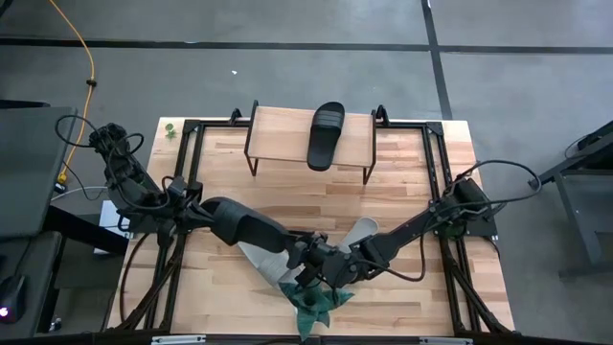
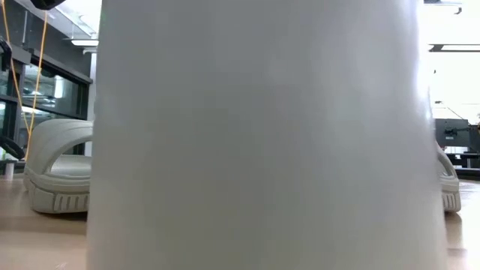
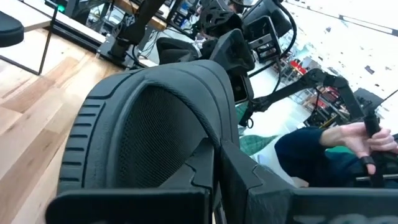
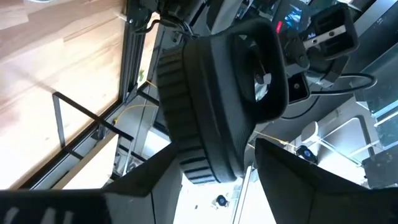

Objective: Pick and place slides into the shelf
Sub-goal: Put the black slipper on the shelf

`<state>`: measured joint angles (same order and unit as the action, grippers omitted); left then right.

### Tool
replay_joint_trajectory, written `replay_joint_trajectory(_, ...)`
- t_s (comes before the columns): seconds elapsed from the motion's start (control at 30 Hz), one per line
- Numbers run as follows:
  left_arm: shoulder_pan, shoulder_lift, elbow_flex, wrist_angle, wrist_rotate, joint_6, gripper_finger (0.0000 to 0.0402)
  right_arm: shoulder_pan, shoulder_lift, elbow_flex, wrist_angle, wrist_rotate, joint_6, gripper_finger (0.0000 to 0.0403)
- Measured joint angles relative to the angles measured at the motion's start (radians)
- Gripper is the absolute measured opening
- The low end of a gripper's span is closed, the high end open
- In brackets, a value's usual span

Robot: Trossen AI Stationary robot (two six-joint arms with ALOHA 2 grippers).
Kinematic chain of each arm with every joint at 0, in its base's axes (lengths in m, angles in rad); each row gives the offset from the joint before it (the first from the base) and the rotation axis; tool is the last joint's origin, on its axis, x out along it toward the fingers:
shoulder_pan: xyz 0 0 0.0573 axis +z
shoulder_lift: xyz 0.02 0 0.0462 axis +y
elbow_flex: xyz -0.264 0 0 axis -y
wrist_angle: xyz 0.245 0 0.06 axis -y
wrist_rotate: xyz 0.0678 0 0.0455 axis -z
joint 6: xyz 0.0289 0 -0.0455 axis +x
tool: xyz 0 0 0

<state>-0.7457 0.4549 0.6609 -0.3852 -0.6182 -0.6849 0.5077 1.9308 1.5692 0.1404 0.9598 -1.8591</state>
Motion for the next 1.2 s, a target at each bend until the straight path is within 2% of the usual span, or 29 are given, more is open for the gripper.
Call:
replay_joint_trajectory(0.43, 0.000, 0.000, 0.000, 0.006, -0.025, 0.001, 0.0001, 0.001, 0.000, 0.000, -0.001, -0.017, 0.003, 0.0168)
replay_joint_trajectory(1.03, 0.000, 0.001, 0.000, 0.043, -0.032, 0.041, 0.0001, 0.001, 0.000, 0.000, -0.001, -0.043, 0.040, 0.0165)
replay_joint_trajectory(1.13, 0.000, 0.001, 0.000, 0.042, -0.031, 0.041, 0.0001, 0.001, 0.000, 0.000, -0.001, -0.044, 0.053, 0.0145)
replay_joint_trajectory(1.2, 0.000, 0.001, 0.000, 0.042, -0.030, 0.041, 0.0001, 0.001, 0.000, 0.000, -0.002, -0.045, 0.053, 0.0118)
